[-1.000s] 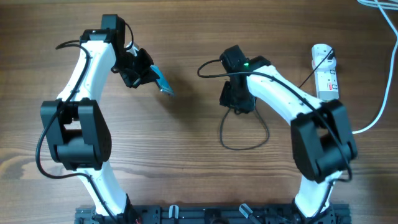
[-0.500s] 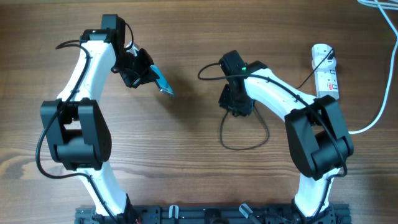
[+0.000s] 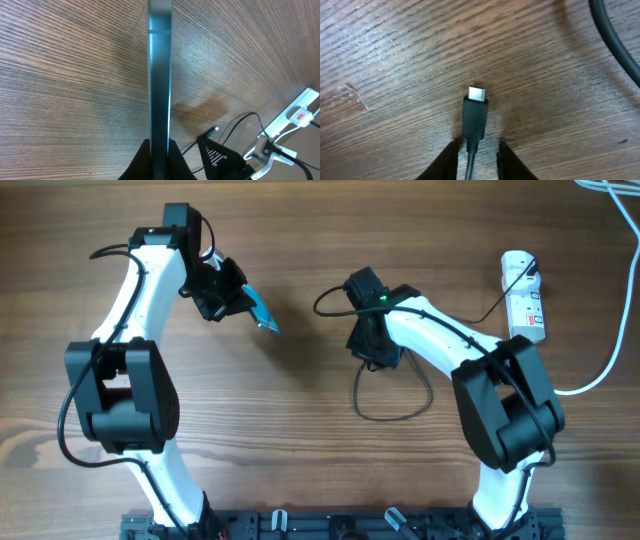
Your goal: Plug charger to phone and switch on socket
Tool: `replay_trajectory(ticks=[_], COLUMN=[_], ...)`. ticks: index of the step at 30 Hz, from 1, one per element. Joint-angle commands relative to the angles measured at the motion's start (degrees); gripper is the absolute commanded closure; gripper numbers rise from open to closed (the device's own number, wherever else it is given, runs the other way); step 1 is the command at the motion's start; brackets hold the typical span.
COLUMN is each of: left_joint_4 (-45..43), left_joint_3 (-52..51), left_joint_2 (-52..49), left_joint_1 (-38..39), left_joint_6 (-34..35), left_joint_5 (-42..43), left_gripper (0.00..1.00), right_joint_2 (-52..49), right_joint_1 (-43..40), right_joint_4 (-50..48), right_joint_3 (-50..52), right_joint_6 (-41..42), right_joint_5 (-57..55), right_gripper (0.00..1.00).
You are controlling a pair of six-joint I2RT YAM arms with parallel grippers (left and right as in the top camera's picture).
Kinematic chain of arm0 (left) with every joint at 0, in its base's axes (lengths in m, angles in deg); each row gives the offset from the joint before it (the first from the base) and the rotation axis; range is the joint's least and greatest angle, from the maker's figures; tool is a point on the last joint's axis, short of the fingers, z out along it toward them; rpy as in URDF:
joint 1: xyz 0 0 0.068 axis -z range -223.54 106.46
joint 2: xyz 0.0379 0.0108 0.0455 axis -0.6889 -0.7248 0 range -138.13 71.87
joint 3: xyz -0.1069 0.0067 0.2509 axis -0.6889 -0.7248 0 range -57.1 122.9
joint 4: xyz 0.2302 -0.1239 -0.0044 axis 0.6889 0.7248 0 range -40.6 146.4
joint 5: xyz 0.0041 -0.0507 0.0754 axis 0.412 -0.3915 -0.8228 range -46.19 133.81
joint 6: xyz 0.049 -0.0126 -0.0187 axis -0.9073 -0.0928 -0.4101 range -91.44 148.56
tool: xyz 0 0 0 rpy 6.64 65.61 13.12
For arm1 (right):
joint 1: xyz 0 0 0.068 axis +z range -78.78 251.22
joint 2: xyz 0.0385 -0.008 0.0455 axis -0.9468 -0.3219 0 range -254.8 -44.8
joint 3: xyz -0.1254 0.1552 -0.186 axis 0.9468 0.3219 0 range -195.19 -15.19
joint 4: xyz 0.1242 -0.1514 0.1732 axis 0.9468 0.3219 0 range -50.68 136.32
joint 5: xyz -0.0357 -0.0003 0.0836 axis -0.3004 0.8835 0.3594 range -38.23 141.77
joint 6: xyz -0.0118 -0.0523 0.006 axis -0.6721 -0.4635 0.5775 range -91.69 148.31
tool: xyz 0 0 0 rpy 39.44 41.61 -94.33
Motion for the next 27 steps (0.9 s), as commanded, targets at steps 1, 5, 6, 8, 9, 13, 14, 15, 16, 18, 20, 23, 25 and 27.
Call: replay_trajectory(ticks=[1,5,6,8,9,13,14,15,16,18,20,23,25,27], left_joint_4=[-0.1,-0.1,-0.1,-0.1,-0.1,-0.1,-0.1,-0.1,-0.1,-0.1,-0.1,-0.1,-0.1,-0.1], left_joint_3=[0.2,0.2,0.2,0.2,0.2,0.2,0.2,0.2,0.2,0.2,0.2,0.2,0.2,0.2], left_joint_2=[2.0,2.0,2.0,2.0,2.0,2.0,2.0,2.0,2.0,2.0,2.0,2.0,2.0,2.0], left_joint_1=[0.0,0.0,0.0,0.0,0.0,0.0,0.0,0.0,0.0,0.0,0.0,0.0,0.0,0.0], left_joint_6=[-0.9,-0.9,-0.9,-0.9,-0.9,-0.9,-0.9,-0.9,-0.9,-0.9,-0.9,-0.9,-0.9,-0.9], left_joint_5=[0.3,0.3,0.3,0.3,0.3,0.3,0.3,0.3,0.3,0.3,0.3,0.3,0.3,0.3], left_gripper=[0.96,0.96,0.96,0.96,0.96,0.96,0.96,0.96,0.96,0.96,0.96,0.96,0.96,0.96], right_joint_2=[-1.2,-1.2,-1.2,-1.2,-1.3,-1.3,-1.3,-1.3,-1.3,-1.3,-1.3,-1.3,-1.3,-1.3], right_joint_1=[0.2,0.2,0.2,0.2,0.2,0.2,0.2,0.2,0.2,0.2,0.2,0.2,0.2,0.2], right_joint_4=[1.1,1.6,1.7,1.6,1.4,1.5,1.4,1.4,1.4,1.4,1.4,0.9,0.8,0.8], right_joint_3=[1.6,1.6,1.6,1.6,1.6,1.6,1.6,1.6,1.6,1.6,1.6,1.6,1.6,1.6], right_joint_6=[1.2,1.0,1.0,0.1,-0.3,-0.3,-0.3,-0.3,-0.2,-0.3,-0.3,-0.2,-0.1,0.2], right_joint_5=[-2.4,-2.4,-2.4,-2.4,-2.2,-2.1,-2.0,-2.0,-2.0,-2.0,-2.0,-2.0,-2.0,-2.3], right_gripper=[0.7,0.72,0.74,0.76,0.76,0.82,0.83,0.84,0.85,0.89,0.93,0.95,0.86,0.74])
